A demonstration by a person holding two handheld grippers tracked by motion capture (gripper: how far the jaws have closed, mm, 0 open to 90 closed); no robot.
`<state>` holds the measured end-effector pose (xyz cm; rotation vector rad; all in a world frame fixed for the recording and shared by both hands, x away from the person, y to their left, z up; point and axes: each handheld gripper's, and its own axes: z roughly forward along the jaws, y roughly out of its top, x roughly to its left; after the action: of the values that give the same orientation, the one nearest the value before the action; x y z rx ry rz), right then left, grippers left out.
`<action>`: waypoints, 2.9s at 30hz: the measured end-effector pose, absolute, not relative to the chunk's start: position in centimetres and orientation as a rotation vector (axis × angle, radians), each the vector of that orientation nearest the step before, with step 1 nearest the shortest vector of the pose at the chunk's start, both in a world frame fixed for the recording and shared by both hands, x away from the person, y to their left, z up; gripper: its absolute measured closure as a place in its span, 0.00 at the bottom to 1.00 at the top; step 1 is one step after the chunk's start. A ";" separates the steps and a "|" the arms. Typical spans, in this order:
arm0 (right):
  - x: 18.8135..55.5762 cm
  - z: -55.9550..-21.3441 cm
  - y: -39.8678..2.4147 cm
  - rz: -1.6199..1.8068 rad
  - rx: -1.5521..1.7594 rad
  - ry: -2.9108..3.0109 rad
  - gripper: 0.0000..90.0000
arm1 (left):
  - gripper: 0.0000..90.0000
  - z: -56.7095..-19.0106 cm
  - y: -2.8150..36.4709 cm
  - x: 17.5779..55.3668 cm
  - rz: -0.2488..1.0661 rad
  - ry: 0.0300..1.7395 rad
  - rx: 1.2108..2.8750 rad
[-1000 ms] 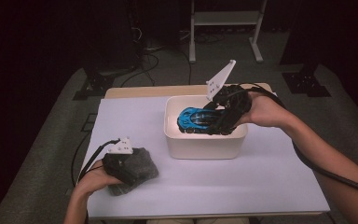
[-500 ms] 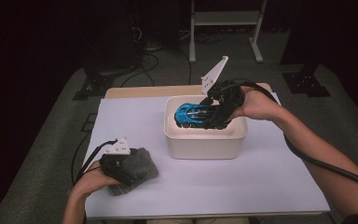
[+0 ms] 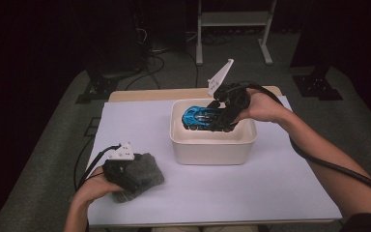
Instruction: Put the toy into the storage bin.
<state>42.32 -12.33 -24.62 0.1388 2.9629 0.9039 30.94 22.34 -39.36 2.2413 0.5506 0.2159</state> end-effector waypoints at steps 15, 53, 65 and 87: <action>43.8 -27.0 -11.8 0.874 0.152 3.002 0.28 | 0.03 -39.3 22.6 30.9 0.227 0.560 2.244; 45.9 -33.5 -10.7 0.774 0.229 3.124 0.28 | 0.03 -39.4 22.8 30.8 0.220 0.569 2.239; 46.2 -34.6 -9.7 0.746 0.231 3.155 0.28 | 0.03 -39.4 22.9 30.8 0.221 0.573 2.229; 46.9 -36.5 -8.6 0.651 0.235 3.204 0.28 | 0.03 -39.3 23.2 30.7 0.222 0.572 2.227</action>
<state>46.87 -8.61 -36.52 0.2347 3.2038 0.6509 30.74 23.19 -39.25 2.2267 0.5722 0.2221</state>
